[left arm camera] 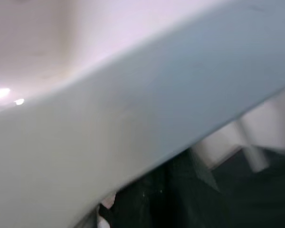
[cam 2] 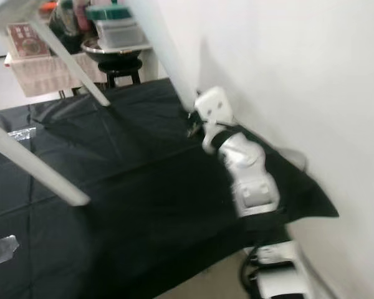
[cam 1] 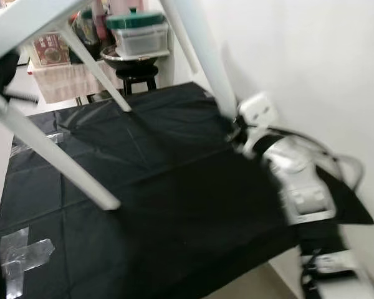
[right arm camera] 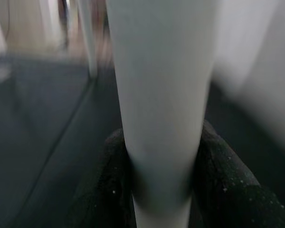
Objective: Building children table
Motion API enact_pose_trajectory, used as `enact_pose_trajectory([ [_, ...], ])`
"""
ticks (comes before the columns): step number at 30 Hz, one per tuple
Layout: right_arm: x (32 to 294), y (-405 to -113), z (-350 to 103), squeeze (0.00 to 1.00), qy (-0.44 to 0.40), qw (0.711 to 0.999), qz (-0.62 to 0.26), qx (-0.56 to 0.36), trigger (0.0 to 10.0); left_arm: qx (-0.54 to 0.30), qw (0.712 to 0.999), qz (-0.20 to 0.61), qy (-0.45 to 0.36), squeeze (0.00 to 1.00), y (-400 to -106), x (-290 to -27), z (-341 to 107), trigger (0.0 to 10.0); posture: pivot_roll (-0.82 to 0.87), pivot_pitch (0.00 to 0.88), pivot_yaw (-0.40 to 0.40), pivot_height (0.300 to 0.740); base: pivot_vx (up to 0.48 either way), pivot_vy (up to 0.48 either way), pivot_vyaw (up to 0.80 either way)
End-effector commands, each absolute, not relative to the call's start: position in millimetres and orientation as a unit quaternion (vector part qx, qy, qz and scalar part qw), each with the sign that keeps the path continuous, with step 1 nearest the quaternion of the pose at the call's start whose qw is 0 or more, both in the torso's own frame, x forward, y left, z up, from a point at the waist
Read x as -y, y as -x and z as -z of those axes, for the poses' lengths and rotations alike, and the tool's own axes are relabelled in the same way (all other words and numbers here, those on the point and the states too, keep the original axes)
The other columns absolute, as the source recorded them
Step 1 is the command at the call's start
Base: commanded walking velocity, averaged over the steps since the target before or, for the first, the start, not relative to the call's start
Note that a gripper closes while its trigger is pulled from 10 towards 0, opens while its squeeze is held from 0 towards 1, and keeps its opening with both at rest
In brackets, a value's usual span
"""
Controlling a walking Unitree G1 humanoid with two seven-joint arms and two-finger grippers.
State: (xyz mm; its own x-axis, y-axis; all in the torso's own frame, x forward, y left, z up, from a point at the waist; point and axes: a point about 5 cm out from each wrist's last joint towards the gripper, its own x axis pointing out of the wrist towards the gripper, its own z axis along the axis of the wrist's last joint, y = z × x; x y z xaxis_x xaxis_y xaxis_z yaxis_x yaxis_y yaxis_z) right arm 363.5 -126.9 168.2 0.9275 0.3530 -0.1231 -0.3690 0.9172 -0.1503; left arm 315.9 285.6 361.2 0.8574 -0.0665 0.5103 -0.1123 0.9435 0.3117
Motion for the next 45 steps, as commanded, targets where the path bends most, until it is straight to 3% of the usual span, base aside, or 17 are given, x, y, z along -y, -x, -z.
enact_pose_trajectory([
  [1,148.1,-365.6,-148.0,0.00,0.081,0.984,-0.128,-0.098,0.0,0.280,0.946,-0.027,-0.159,0.00,-311.6,-291.1,-369.9,10.0,-0.05,0.051,0.086,0.740,0.000,0.000,0.00],
  [3,144.1,-373.7,-146.5,0.00,0.093,0.983,-0.121,-0.102,0.0,0.274,0.951,0.015,-0.142,0.00,-318.7,-267.3,-359.8,10.0,-0.04,0.053,0.089,0.740,0.000,0.000,0.00],
  [8,151.0,-381.5,-152.8,0.00,0.128,0.983,-0.089,-0.095,0.0,0.240,0.964,0.062,-0.098,0.00,-322.7,-236.5,-325.1,10.0,-0.04,0.052,0.096,0.740,0.000,0.000,0.00],
  [9,152.8,-381.8,-154.5,0.00,0.134,0.983,-0.083,-0.092,3.6,0.231,0.966,0.068,-0.089,0.00,-322.6,-232.2,-316.8,10.0,-0.04,0.049,0.096,0.740,0.000,0.000,0.00],
  [11,153.8,-382.0,-155.5,0.00,0.138,0.983,-0.079,-0.090,3.6,0.226,0.968,0.072,-0.084,0.00,-322.3,-229.6,-311.8,10.0,-0.04,0.049,0.096,0.740,0.000,0.000,0.00],
  [12,155.3,-381.5,-156.2,0.00,0.135,0.984,-0.075,-0.088,10.0,0.216,0.971,0.074,-0.073,0.00,-321.2,-225.1,-301.8,10.0,-0.05,0.049,0.099,0.740,0.000,0.000,0.00],
  [16,156.4,-381.3,-156.6,0.00,0.133,0.985,-0.072,-0.086,10.0,0.208,0.973,0.075,-0.065,0.00,-320.3,-222.0,-295.0,10.0,-0.05,0.048,0.098,0.740,0.000,0.000,0.00],
  [17,154.8,-380.4,-158.2,0.98,0.125,0.986,-0.080,-0.078,10.0,0.195,0.976,0.079,-0.053,0.00,-319.1,-217.8,-283.9,10.0,-0.05,0.045,0.099,0.740,0.000,0.000,0.00],
  [18,150.9,-378.0,-161.4,1.00,0.105,0.988,-0.101,-0.057,10.0,0.178,0.980,0.081,-0.041,1.00,-316.5,-213.0,-269.4,10.0,-0.06,0.046,0.098,0.740,0.000,0.000,0.00],
  [26,144.2,-358.1,-167.8,1.00,0.053,0.985,-0.164,0.005,10.0,0.145,0.987,0.074,-0.012,1.00,-305.6,-204.0,-236.9,10.0,-0.07,0.039,0.094,0.740,0.000,0.000,0.00],
  [32,148.4,-321.8,-154.3,1.00,0.043,0.982,-0.184,0.002,10.0,0.101,0.993,0.063,0.015,1.00,-285.7,-187.4,-201.9,10.0,-0.09,0.044,0.089,0.740,0.000,0.000,0.00],
  [33,148.8,-314.5,-150.1,1.00,0.044,0.982,-0.184,-0.003,10.0,0.087,0.994,0.060,0.018,0.73,-281.2,-184.3,-193.6,10.0,-0.09,0.043,0.088,0.740,0.000,0.000,0.00],
  [34,148.8,-310.1,-147.8,1.00,0.045,0.982,-0.183,-0.006,10.0,0.078,0.995,0.059,0.019,0.73,-278.5,-182.5,-188.7,10.0,-0.09,0.043,0.088,0.740,0.000,0.000,0.00],
  [35,148.9,-305.9,-145.0,1.00,0.047,0.982,-0.182,-0.009,10.0,0.067,0.996,0.059,0.018,0.00,-274.9,-180.2,-182.0,10.0,-0.09,0.046,0.085,0.740,0.000,0.000,0.00],
  [45,151.1,-296.9,-140.5,1.00,0.042,0.980,-0.192,-0.019,10.0,0.004,0.999,0.034,0.015,0.00,-250.0,-172.2,-149.3,10.0,-0.09,0.042,0.088,0.740,0.000,0.000,0.00],
])
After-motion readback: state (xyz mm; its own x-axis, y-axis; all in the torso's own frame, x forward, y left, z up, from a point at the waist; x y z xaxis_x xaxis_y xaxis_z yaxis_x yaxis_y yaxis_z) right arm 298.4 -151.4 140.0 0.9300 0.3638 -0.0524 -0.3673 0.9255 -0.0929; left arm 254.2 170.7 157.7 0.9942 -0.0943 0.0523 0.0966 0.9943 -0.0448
